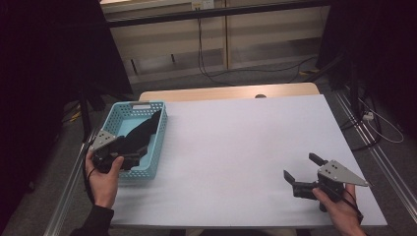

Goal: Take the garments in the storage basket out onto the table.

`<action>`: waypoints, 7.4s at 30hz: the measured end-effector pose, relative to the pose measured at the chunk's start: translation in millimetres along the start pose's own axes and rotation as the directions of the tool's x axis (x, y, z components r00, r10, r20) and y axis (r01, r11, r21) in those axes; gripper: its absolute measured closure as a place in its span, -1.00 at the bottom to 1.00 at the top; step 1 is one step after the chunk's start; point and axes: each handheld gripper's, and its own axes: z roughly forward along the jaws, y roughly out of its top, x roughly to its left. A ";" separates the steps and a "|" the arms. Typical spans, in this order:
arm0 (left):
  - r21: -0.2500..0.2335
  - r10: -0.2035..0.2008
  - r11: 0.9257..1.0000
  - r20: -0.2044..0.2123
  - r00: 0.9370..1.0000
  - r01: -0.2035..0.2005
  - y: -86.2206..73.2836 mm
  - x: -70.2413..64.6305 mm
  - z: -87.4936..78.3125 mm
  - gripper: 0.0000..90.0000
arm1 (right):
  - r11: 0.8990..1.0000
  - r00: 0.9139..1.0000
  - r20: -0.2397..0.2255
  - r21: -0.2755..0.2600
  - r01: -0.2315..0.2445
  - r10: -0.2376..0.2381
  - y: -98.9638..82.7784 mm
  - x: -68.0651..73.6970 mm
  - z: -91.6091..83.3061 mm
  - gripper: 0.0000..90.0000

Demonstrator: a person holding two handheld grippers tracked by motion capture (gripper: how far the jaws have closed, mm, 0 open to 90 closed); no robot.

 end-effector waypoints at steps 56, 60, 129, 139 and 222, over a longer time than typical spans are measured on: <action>0.419 -0.014 0.905 -0.136 0.991 0.070 9.1 87.9 107.4 -0.87 | 1.000 0.999 -0.041 0.023 0.011 -0.010 0.1 4.4 4.5 -0.99; 0.458 -0.015 0.886 -0.133 0.991 0.075 8.4 91.9 113.7 -0.86 | 1.000 0.999 -0.044 0.022 0.013 -0.012 0.0 4.6 4.0 -0.99; 0.454 -0.065 0.887 -0.056 0.996 0.083 23.9 84.4 86.1 0.49 | 0.999 0.999 -0.046 0.039 0.010 -0.008 -0.8 5.0 5.0 -0.99; 0.343 -0.078 0.935 -0.055 0.995 0.092 25.0 79.2 70.9 0.49 | 0.999 0.999 -0.047 0.040 0.008 -0.006 -1.0 4.9 5.2 -0.99; -0.291 -0.025 0.956 0.022 0.999 0.030 73.6 33.6 0.5 0.48 | 0.999 0.999 -0.051 0.040 0.017 -0.015 -1.2 6.2 6.8 -0.98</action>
